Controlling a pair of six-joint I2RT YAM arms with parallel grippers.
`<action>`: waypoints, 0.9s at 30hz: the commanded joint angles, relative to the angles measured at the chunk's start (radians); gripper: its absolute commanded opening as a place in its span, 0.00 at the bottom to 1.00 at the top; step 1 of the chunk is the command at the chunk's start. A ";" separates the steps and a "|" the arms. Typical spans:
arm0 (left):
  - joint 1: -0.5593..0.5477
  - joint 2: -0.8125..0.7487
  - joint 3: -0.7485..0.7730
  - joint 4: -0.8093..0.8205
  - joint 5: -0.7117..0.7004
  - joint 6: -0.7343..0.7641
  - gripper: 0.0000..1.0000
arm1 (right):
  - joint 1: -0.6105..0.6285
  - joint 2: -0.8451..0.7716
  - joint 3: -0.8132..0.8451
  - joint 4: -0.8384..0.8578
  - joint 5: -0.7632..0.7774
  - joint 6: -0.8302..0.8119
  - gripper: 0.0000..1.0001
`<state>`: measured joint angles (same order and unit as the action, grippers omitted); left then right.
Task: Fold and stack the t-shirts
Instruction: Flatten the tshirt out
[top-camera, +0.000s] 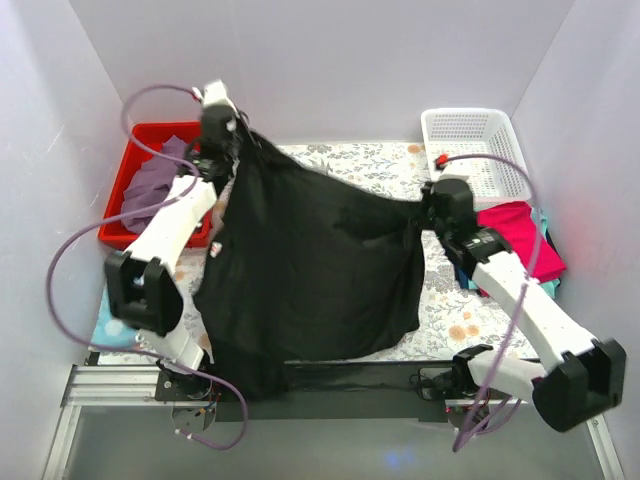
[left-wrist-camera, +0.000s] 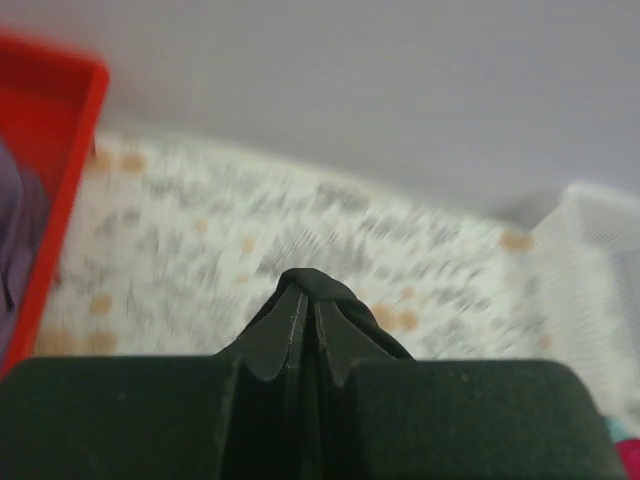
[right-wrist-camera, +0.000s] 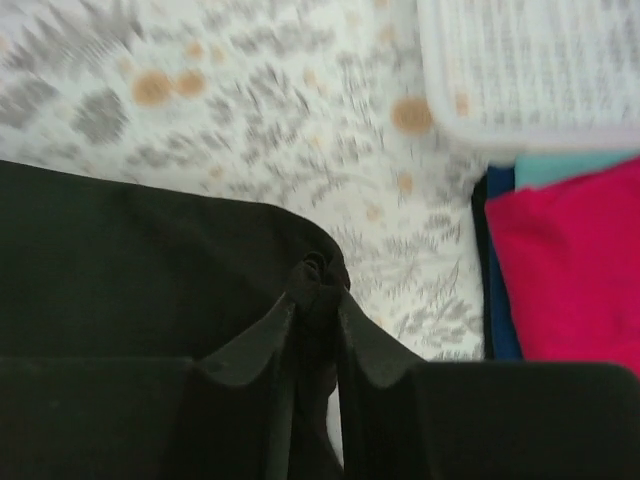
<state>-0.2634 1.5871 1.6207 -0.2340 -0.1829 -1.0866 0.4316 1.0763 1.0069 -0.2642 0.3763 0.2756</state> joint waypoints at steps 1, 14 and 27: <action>0.006 0.085 -0.091 0.070 0.025 -0.044 0.00 | -0.010 0.095 -0.059 0.098 0.085 0.034 0.34; 0.020 0.366 0.084 0.071 -0.067 -0.039 0.00 | -0.033 0.398 0.147 0.086 0.130 -0.062 0.69; 0.039 0.487 0.139 -0.030 -0.118 -0.029 0.00 | -0.100 0.847 0.488 -0.009 -0.048 -0.044 0.64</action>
<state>-0.2390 2.0117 1.7054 -0.2081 -0.2729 -1.1198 0.3325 1.8412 1.3571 -0.2440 0.4080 0.2321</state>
